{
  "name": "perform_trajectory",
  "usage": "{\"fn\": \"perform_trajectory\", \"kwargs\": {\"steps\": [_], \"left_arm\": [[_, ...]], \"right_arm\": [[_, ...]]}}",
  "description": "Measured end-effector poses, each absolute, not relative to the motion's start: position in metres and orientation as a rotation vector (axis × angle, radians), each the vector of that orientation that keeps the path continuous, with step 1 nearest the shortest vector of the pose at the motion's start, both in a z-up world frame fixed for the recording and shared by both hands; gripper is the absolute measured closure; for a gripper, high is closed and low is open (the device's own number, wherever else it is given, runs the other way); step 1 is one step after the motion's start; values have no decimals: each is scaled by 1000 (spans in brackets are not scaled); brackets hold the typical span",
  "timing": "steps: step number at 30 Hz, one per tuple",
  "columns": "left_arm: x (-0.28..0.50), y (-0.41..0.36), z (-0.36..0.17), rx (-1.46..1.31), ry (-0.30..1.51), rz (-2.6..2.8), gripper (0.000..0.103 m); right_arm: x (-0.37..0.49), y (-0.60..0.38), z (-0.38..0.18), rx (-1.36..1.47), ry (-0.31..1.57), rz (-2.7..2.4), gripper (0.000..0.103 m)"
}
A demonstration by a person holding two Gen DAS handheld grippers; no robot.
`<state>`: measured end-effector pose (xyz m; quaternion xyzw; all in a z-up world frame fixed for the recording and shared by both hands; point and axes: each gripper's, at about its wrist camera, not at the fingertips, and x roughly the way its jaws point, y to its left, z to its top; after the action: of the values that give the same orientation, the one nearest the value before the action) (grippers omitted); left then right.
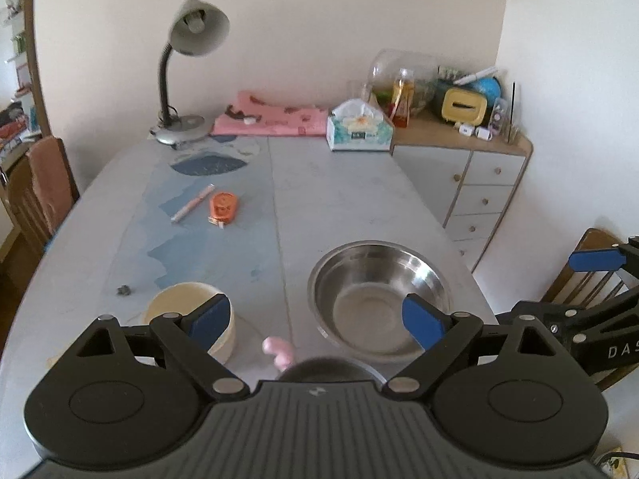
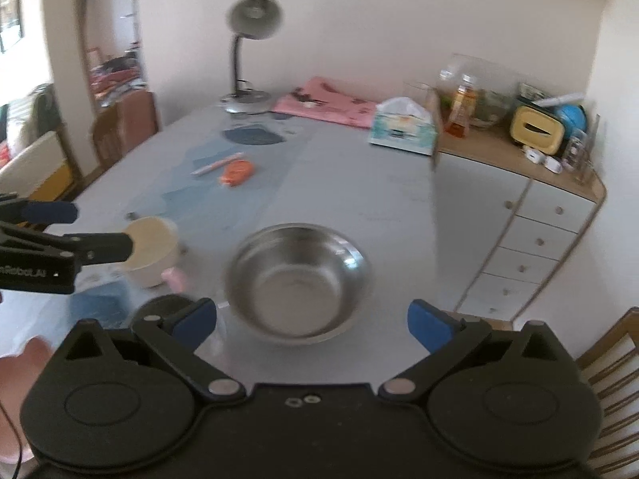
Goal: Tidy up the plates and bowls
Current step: 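Grasp the large stainless steel bowl rim with both tools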
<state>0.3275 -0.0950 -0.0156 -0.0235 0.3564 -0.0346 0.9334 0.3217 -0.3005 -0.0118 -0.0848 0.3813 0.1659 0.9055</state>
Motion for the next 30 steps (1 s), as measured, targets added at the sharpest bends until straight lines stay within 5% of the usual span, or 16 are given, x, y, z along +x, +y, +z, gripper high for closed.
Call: {"fn": "perform_trajectory", "kwargs": {"steps": [11,24,30], "left_arm": [[422,-119,-66,-46,890,-42,9],[480,-125,-122,-87,1060,17,10],[490,-121,-134,-119,1110,33,37]], "right_arm": [[405,-321,-53,-159,873,319,0],[461,-319,-115,-97,1065,302,27],[468,-317,-128,-73,1109,309,40]]}}
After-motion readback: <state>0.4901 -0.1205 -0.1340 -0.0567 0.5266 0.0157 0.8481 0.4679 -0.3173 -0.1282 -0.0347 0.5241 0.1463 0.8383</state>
